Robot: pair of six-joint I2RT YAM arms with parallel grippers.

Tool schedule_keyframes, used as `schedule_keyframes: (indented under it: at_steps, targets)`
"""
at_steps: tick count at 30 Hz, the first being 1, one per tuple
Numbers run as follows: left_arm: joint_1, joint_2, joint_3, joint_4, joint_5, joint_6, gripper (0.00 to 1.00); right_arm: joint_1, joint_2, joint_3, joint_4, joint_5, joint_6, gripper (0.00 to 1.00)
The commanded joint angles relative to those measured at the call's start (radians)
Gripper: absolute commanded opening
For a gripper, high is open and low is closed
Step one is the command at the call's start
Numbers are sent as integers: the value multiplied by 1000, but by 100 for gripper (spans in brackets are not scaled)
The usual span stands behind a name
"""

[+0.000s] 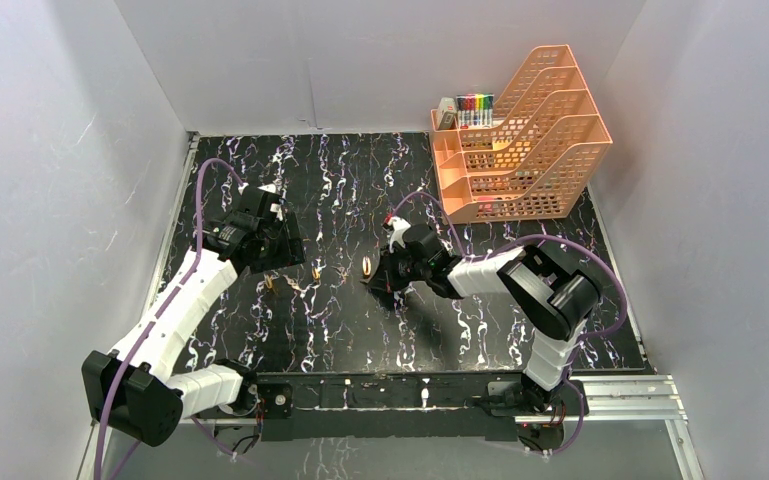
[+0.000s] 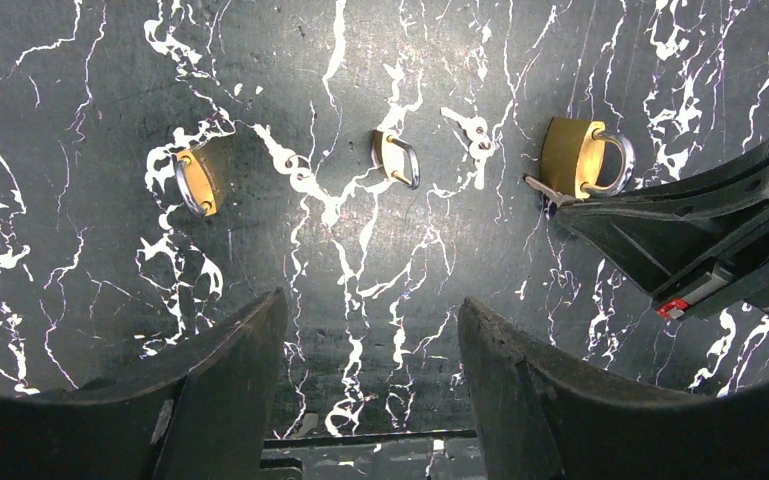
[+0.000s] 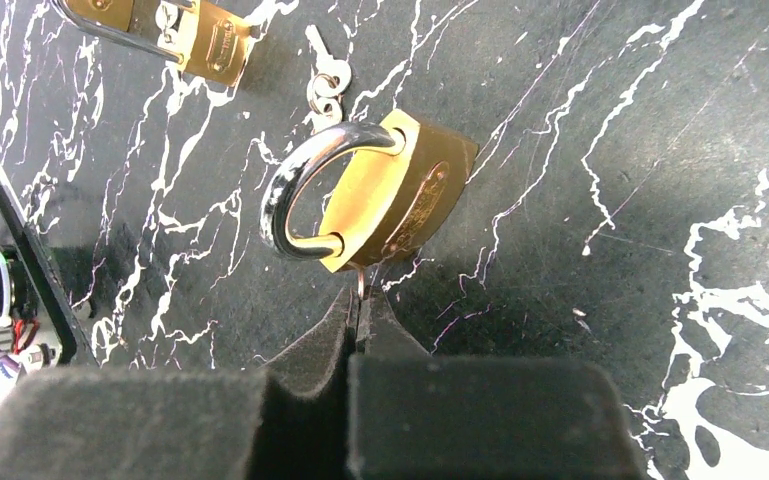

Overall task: Lock with the key
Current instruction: Adjust the lock at the center of the board, then place the key at the center of the board.

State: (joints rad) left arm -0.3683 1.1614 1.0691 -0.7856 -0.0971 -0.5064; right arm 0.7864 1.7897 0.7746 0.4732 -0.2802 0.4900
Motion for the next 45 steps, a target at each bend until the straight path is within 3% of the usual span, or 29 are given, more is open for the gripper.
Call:
schedule_keyframes:
  at_steps: [1,19,30,37,45]
  targets:
    - [8,-20,-15,-24,-4,17,62,-9,18,52,20,20,-25,0]
    - [11,-19,-20,-20,-11,23,62,-23,26,66,-4,-10,-57,0]
    - [16,-4,-41,9,-2,22,64,-23,-118,-122,70,-88,-34,0]
    - [22,-8,-53,25,-4,23,69,-29,-266,-165,-36,8,-89,0]
    - [25,-16,-51,16,-5,36,69,-90,-239,-99,-99,55,-132,0]
